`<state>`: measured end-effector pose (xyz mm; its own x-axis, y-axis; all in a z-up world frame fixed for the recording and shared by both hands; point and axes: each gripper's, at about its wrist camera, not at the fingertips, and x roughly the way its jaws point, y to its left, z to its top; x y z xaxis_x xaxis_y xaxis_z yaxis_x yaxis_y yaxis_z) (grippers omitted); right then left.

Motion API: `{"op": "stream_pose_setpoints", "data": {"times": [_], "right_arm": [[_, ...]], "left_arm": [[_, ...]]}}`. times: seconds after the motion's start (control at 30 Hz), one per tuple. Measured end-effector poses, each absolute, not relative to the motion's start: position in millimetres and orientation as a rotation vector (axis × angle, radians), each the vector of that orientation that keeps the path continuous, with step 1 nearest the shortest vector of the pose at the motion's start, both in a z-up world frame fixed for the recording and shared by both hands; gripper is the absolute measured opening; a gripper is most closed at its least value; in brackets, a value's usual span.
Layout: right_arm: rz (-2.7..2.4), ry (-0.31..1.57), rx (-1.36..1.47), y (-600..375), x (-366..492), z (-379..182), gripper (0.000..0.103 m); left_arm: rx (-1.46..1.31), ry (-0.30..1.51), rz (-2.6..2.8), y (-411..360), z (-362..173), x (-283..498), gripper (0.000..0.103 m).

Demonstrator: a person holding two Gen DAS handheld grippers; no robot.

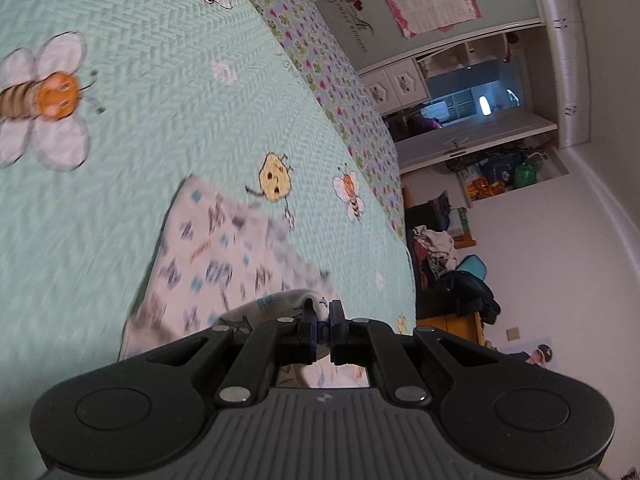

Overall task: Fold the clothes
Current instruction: 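Lift the shirt hem with both grippers and fold it over toward the collar, then open both grippers to release the folded shirt onto the bed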

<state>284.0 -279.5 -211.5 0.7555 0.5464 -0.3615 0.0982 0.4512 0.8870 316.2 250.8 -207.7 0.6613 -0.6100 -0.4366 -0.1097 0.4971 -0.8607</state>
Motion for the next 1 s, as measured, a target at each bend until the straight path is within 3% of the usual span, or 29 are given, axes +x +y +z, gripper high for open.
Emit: {"op": "stream_pose_setpoints", "data": {"times": [0.27,0.33,0.4,0.47,0.5,0.57,0.7,1.0], "right_arm": [[0.181,0.784,1.184,-285.1,351.5,-268.1,0.004],[0.147,0.809,1.208,-286.6,366.0,-283.1,0.008],[0.117,0.829,1.232,-288.1,378.9,-296.3,0.016],[0.110,0.820,1.251,-289.9,383.6,-298.7,0.038],[0.105,0.796,1.260,-292.5,386.6,-297.0,0.041],[0.097,0.723,1.276,-300.9,392.0,-291.9,0.049],[0.105,0.677,1.238,-308.1,389.5,-283.2,0.051],[0.398,0.926,1.033,-222.1,340.6,-315.0,0.051]], "left_arm": [[-1.068,0.946,-0.280,247.0,-271.4,408.4,0.005],[-1.091,0.962,-0.259,249.8,-285.0,419.1,0.006],[-1.118,0.966,-0.233,255.5,-293.1,424.4,0.014],[-1.173,0.943,-0.201,266.6,-299.0,428.8,0.023],[-1.200,0.922,-0.173,273.7,-300.6,431.5,0.024],[-1.245,0.884,-0.107,289.1,-300.9,439.0,0.035],[-1.222,0.845,-0.127,303.2,-292.3,437.4,0.035],[-0.947,0.921,-0.343,259.1,-287.8,345.6,0.040]]}}
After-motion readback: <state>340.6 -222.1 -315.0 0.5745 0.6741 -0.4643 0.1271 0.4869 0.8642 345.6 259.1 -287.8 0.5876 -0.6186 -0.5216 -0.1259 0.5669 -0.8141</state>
